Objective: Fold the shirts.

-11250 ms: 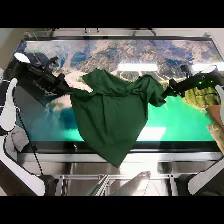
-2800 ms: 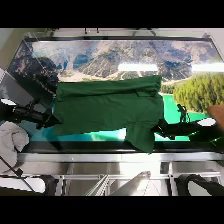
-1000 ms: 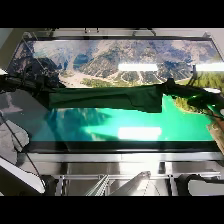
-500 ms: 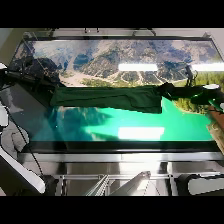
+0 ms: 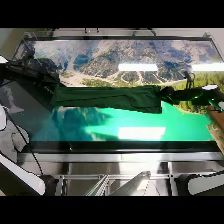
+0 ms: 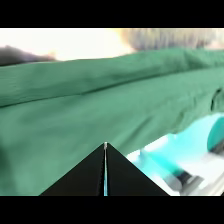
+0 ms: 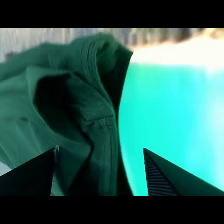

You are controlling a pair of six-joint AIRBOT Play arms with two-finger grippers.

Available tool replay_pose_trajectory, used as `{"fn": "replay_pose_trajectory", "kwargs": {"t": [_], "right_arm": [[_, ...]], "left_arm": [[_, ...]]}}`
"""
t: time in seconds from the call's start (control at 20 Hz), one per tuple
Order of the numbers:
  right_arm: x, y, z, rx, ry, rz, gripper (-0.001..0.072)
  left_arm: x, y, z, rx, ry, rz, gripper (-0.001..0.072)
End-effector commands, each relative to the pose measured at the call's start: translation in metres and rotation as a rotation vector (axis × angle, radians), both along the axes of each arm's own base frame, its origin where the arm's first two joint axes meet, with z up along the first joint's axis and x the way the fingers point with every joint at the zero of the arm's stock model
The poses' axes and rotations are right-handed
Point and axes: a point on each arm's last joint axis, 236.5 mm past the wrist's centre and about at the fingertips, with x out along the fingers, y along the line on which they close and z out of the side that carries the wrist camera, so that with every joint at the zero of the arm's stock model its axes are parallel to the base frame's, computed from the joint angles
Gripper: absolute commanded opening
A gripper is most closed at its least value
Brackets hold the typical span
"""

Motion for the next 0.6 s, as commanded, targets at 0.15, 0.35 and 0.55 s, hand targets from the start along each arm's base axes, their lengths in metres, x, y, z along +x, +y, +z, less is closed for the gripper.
{"fn": "replay_pose_trajectory", "kwargs": {"t": [0.15,0.35,0.55], "right_arm": [[-0.005,0.048,-0.017,0.061,0.073,0.026,0.0134],[-0.003,0.050,-0.004,0.097,0.063,0.020,0.0023],[-0.006,0.049,0.011,0.118,0.050,0.038,0.0023]], "left_arm": [[-0.010,-0.134,-0.028,0.023,-0.024,-0.158,0.0000],[-0.005,-0.205,-0.058,0.123,-0.126,-0.196,-0.0001],[-0.031,-0.240,-0.101,0.208,-0.068,-0.273,0.0000]]}}
